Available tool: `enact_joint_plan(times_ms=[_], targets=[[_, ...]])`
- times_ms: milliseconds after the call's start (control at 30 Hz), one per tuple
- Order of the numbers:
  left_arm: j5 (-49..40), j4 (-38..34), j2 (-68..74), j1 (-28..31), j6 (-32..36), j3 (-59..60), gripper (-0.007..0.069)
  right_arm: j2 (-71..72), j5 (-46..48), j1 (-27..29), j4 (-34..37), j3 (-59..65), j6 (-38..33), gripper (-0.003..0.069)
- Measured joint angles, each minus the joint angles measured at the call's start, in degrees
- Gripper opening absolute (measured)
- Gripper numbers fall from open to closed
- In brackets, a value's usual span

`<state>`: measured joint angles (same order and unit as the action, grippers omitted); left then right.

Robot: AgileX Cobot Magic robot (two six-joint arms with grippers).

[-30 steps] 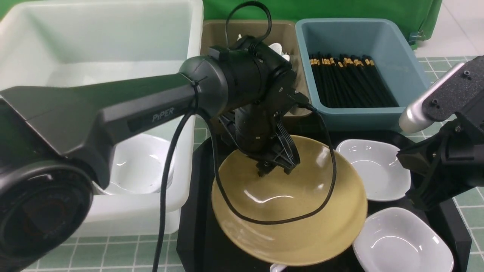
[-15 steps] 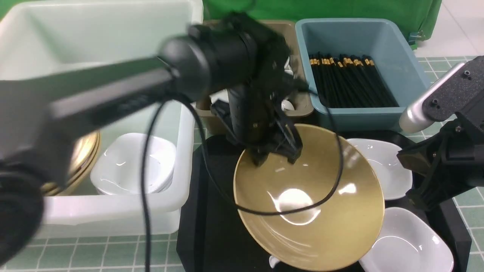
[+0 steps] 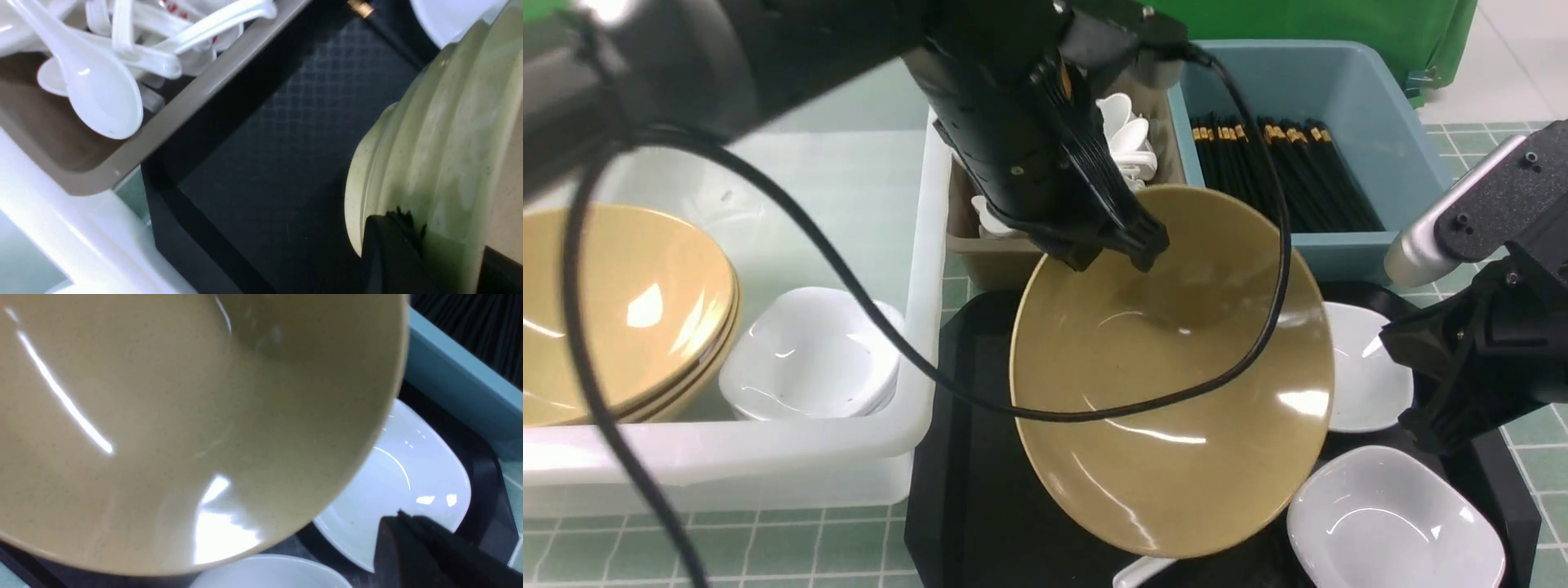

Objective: On blue table put chopsticks spoon bowls plates into blue grey white boxes.
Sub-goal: 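Place the tan bowl onto the bowl stack in the left bin with the left gripper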

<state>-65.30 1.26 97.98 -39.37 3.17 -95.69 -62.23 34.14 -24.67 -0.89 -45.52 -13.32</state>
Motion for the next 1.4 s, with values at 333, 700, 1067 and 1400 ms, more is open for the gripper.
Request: enact_joint_plan(times_ms=[333, 700, 1067, 1400], targets=[[-2.1, -3.9, -8.0, 15.5, 4.5, 0.0, 0.0007, 0.0, 0.1, 0.0, 0.0, 0.0, 0.0, 0.0037], [-1.1, -5.8, -21.6, 50.8, 3.4, 2.8, 0.0007, 0.0, 0.0, 0.0, 0.0, 0.0, 1.3, 0.0037], [11.2, -6.4, -25.4, 67.7, 1.2, 30.7, 0.0007, 0.0, -0.9, 0.0, 0.2, 0.0, 1.5, 0.0037], [33.2, -7.5, -24.6, 68.1, 3.2, 44.7, 0.0232, -1.9, -1.9, 0.0, 2.2, 0.0, 2.6, 0.0037]])
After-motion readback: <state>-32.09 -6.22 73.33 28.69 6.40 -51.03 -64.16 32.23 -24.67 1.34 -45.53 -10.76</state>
